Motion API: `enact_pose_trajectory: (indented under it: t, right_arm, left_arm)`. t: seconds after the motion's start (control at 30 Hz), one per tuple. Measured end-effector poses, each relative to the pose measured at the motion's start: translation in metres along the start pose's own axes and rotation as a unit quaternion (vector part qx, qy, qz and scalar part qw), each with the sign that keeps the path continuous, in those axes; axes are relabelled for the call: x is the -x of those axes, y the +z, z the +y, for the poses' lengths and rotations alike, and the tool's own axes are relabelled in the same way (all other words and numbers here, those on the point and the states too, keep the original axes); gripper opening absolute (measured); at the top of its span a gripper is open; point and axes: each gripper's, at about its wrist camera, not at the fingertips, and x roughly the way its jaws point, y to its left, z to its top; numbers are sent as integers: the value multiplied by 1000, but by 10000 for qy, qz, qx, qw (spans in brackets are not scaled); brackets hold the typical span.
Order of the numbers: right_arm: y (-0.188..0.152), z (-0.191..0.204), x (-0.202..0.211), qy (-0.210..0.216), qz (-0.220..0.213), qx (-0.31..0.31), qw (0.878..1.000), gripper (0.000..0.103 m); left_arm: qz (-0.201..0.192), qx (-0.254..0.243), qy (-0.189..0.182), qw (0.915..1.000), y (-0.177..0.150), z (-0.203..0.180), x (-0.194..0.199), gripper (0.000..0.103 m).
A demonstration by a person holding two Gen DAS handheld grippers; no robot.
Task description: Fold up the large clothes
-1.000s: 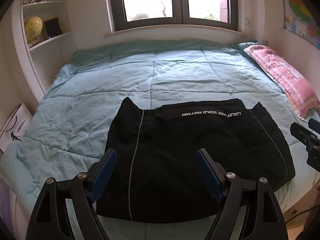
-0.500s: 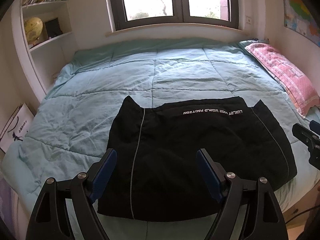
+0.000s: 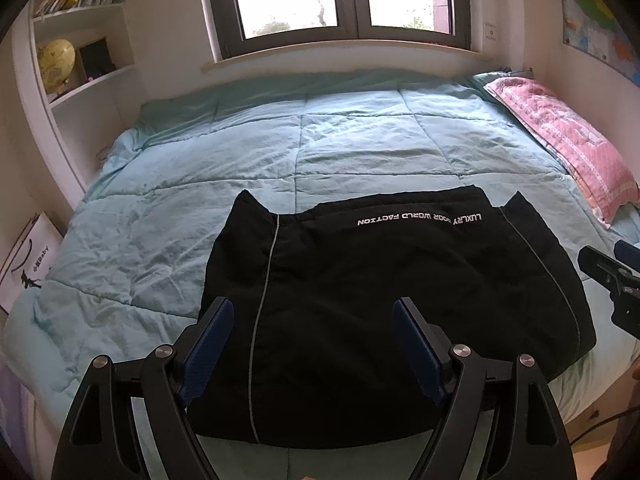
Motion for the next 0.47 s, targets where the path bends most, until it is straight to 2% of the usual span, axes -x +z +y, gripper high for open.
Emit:
enact_pose_trajectory:
  t: [0.27,0.4,0.47]
  right_arm:
    - [1,4,-15,15,121,21,9999,85]
    - [2,7,-24,5,185,93,9998,85]
    - [3,8,-29,-9,193,127,9997,85]
  left_arm:
    - [70,10,-5,10000,1,2,-12,83]
    - [-253,67,-27,9997,2,7,-12,83]
    - [-266,46,42,9996,4,11,-17,83]
